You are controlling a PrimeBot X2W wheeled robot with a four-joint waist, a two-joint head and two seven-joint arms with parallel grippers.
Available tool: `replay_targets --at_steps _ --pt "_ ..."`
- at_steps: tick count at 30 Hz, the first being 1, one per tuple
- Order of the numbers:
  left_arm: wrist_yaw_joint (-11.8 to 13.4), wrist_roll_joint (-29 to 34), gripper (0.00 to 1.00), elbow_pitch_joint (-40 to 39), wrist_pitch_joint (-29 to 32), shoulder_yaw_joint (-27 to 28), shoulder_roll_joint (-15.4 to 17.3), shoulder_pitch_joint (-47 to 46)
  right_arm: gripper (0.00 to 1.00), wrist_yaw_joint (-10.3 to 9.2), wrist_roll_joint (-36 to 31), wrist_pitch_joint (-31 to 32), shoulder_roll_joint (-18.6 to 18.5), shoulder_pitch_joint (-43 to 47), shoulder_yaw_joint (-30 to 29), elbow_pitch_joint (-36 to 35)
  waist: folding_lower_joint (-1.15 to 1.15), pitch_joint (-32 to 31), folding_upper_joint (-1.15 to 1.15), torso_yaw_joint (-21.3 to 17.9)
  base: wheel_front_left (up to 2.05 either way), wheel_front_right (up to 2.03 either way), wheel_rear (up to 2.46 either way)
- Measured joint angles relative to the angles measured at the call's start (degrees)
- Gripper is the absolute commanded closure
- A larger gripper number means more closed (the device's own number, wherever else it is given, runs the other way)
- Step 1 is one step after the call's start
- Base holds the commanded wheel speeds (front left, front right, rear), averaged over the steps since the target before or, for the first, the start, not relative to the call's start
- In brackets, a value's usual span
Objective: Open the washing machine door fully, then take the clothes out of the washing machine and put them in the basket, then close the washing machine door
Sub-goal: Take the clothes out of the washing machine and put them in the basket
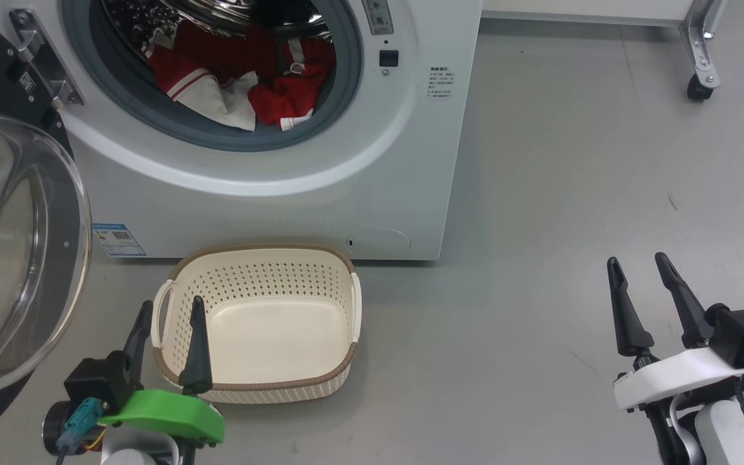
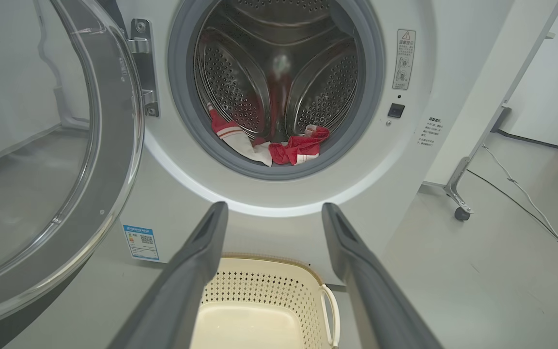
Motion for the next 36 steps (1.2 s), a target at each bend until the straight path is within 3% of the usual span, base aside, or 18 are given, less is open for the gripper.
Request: replay_targets --at_steps 18,36 --pt "0.08 0.98 0.0 -0.32 0.0 0.02 -0.04 0.0 0.0 0.0 -0.01 0.0 0.05 0.1 -0.13 0.18 0.0 0.08 0.0 0.01 0.86 -0.86 0.0" --pt "0.08 1.41 0.0 -0.37 0.0 0.02 -0.05 0.0 0.0 0.0 -0.52 0.0 0.32 0.12 -0.14 0.21 0.0 -0.06 0.0 -0.09 0.18 -0.18 0.0"
